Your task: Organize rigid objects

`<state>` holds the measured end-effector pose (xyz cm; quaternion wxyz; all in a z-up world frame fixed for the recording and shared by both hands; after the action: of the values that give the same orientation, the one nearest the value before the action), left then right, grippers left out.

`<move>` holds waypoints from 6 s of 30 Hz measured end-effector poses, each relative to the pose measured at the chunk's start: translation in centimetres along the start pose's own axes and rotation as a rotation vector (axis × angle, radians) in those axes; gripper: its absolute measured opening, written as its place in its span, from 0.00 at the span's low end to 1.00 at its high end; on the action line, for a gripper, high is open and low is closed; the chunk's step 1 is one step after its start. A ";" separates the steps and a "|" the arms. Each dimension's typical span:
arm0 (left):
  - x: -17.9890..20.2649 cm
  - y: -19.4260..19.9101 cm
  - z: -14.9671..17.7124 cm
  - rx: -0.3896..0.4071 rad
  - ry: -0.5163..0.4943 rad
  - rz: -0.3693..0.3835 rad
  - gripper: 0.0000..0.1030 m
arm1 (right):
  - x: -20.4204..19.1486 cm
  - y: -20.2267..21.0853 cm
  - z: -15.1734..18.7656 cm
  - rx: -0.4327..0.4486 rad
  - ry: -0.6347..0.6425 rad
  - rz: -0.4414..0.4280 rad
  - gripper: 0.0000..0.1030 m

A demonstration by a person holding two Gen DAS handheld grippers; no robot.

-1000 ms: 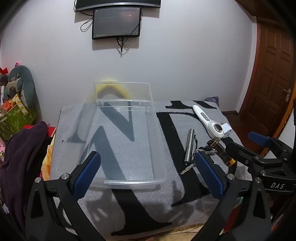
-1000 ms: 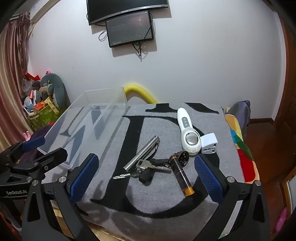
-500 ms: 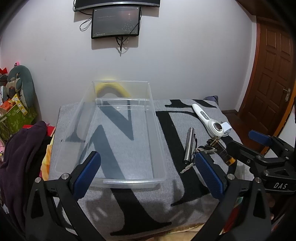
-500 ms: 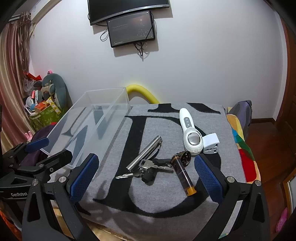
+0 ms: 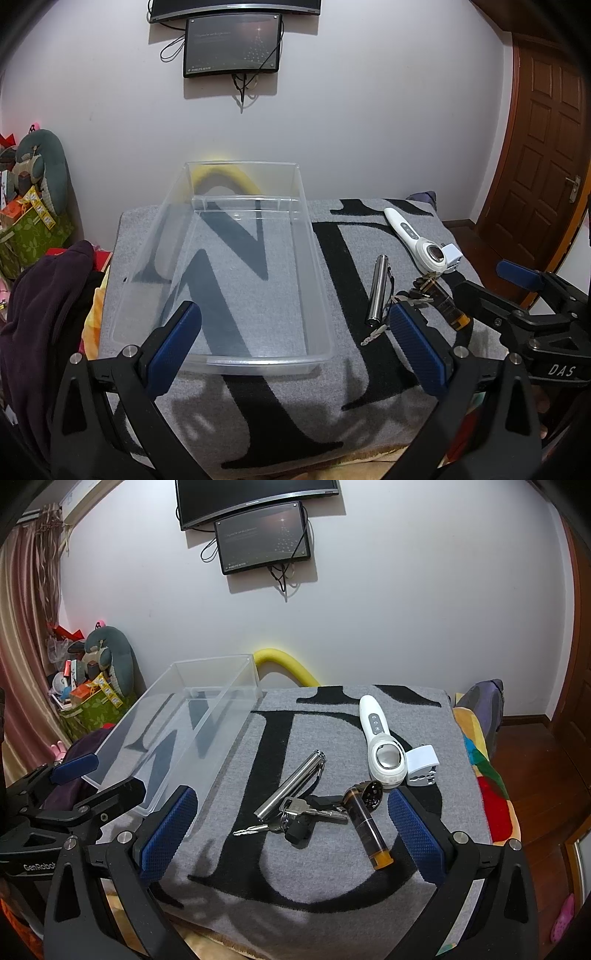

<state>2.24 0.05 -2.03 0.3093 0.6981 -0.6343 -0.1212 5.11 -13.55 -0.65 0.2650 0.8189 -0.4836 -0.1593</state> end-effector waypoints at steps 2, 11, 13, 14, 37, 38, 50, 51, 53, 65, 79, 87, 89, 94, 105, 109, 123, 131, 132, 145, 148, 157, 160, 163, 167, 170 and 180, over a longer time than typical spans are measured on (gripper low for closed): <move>0.0 0.0 0.0 0.000 0.000 0.000 1.00 | 0.0 0.1 0.0 0.001 -0.001 0.000 1.00; -0.2 0.2 -0.2 0.002 0.006 0.001 1.00 | -0.1 0.2 -0.1 0.002 0.001 -0.003 1.00; -0.2 0.2 -0.2 0.001 0.006 0.001 1.00 | -0.2 0.3 -0.1 0.005 0.003 -0.003 1.00; -0.2 0.2 -0.2 0.001 0.006 0.002 1.00 | -0.2 0.4 -0.2 0.006 0.003 -0.003 1.00; -0.1 0.2 -0.2 0.001 0.008 0.001 1.00 | -0.5 0.6 -0.4 0.010 0.003 -0.015 1.00; -0.1 0.3 -0.2 0.001 0.007 0.001 1.00 | -0.5 0.5 -0.4 0.009 0.004 -0.015 1.00; 0.2 0.4 0.1 -0.005 0.006 0.007 1.00 | -0.6 0.3 -0.5 0.009 0.005 -0.016 1.00; 0.1 0.4 0.1 -0.007 0.011 0.008 1.00 | -0.6 0.4 -0.5 0.010 0.005 -0.016 1.00; -0.1 0.5 0.1 -0.010 0.022 0.011 1.00 | -0.6 0.4 -0.4 0.010 0.005 -0.014 1.00; -1.3 0.9 -1.2 -0.006 0.019 0.003 1.00 | 0.3 0.4 -0.5 0.018 -0.020 -0.005 1.00; -5.7 -1.2 -6.1 -0.066 0.018 -0.068 0.70 | 3.6 -1.5 -2.8 -0.004 0.046 0.120 1.00; -9.9 -5.2 -8.3 -0.178 0.054 -0.127 0.48 | 8.3 -4.6 -3.7 -0.082 -0.018 0.059 0.99; -10.9 -6.5 -8.6 -0.225 0.073 -0.132 0.40 | 9.2 -5.5 -3.8 -0.106 -0.029 0.060 0.97; -12.6 -8.7 -8.7 -0.291 0.099 -0.145 0.29 | 11.0 -8.9 -3.6 -0.193 -0.030 0.059 0.84; -12.7 -10.9 -7.6 -0.350 0.088 -0.136 0.06 | 10.3 -13.9 -2.5 -0.321 0.015 -0.002 0.69; -12.8 -11.1 -7.4 -0.353 0.098 -0.140 0.04 | 10.0 -15.6 -2.5 -0.377 0.045 0.010 0.53; -12.9 -10.8 -7.3 -0.354 0.121 -0.133 0.04 | 8.2 -12.9 -4.2 -0.295 0.096 0.033 0.29; -12.9 -10.7 -7.3 -0.357 0.122 -0.133 0.04 | 5.6 -9.3 -8.0 -0.184 0.153 0.022 0.18; -12.9 -10.7 -7.2 -0.356 0.122 -0.133 0.04 | 4.9 -8.9 -8.4 -0.171 0.161 0.020 0.17; -12.8 -10.4 -7.1 -0.353 0.111 -0.130 0.04 | -1.7 -4.6 -13.0 -0.020 0.238 -0.157 0.17; -12.8 -10.5 -7.2 -0.353 0.112 -0.128 0.04 | -4.0 -4.1 -13.6 -0.018 0.270 -0.251 0.17; -12.9 -10.5 -7.2 -0.353 0.113 -0.121 0.04 | -11.4 -10.6 -10.8 -0.246 0.409 -0.438 0.17; -13.0 -10.5 -7.2 -0.351 0.115 -0.116 0.04 | -12.1 -12.9 -10.0 -0.312 0.421 -0.459 0.17; -13.0 -10.6 -7.2 -0.347 0.114 -0.114 0.05 | -12.4 -14.3 -10.1 -0.332 0.415 -0.456 0.17; -13.0 -10.7 -7.1 -0.346 0.113 -0.112 0.05 | -12.7 -15.5 -10.9 -0.325 0.402 -0.434 0.17; -13.1 -10.8 -7.1 -0.345 0.113 -0.112 0.05 | -13.0 -16.5 -11.5 -0.327 0.395 -0.411 0.17; -13.2 -10.8 -7.0 -0.345 0.116 -0.111 0.05 | -15.2 -18.4 -12.1 -0.338 0.468 -0.298 0.19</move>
<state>12.76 14.73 -5.84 0.4531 0.6745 -0.5458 -0.2045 17.02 10.38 -1.61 0.4750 0.8395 -0.2509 -0.0818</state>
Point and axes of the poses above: each gripper's, at about its wrist camera, not at the fingertips, and y roughly against the way its jaws point, x to its right, z to its underside, the point moved 2 cm from there along -y, roughly the way its jaws point, and after that the axes turned 12 degrees about y, right-handed, at the moved point
